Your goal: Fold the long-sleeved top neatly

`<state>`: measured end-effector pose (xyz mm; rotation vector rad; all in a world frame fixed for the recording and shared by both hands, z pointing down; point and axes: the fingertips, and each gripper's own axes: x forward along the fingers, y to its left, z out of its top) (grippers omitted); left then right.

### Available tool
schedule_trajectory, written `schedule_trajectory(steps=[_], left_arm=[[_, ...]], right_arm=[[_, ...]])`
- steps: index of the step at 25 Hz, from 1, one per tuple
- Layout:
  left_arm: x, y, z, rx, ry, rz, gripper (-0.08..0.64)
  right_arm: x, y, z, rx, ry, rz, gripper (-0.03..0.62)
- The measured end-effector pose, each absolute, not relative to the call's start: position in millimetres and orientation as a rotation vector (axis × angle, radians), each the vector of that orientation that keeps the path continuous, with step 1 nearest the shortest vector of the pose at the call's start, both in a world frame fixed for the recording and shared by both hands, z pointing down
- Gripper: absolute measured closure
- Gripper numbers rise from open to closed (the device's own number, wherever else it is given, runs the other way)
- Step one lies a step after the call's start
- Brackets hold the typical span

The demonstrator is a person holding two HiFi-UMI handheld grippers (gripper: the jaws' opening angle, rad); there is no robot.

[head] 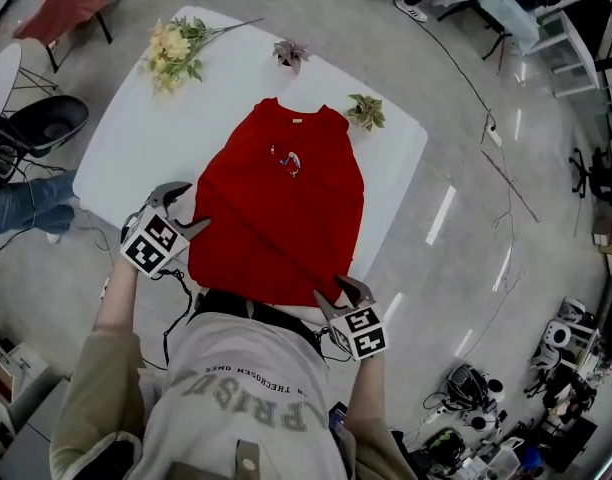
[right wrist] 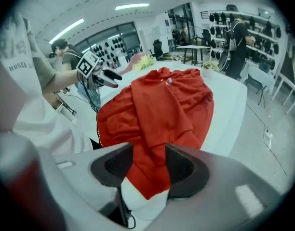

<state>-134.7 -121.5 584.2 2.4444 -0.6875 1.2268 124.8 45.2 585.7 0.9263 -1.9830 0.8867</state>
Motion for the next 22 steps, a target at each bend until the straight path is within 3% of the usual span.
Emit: schedule_trajectory(steps=[1,2,3,12,22], left_arm=[[-143,-109,581,2.421,-0.729,1.207,0.262],[-152,-93,580,2.391,-0.768,1.191,0.262],[-159,-73,581,2.355,-0.803,1.18,0.262],[-157,92,630,2.015,-0.897,1.22,0.241],[-145,98,696,1.958,-0.954,1.285,0.23]], right_arm=[[126,51,583,0.916,-2.002,0.899,0.397],[127,61,582,0.887,-2.014,0.914,0.329],[128,72,583,0.848,-2.018,0.919,0.185],[148,120,609,0.68,-1.994,0.662,0.183],[149,119,629,0.593,-2.002,0.418,0.197]])
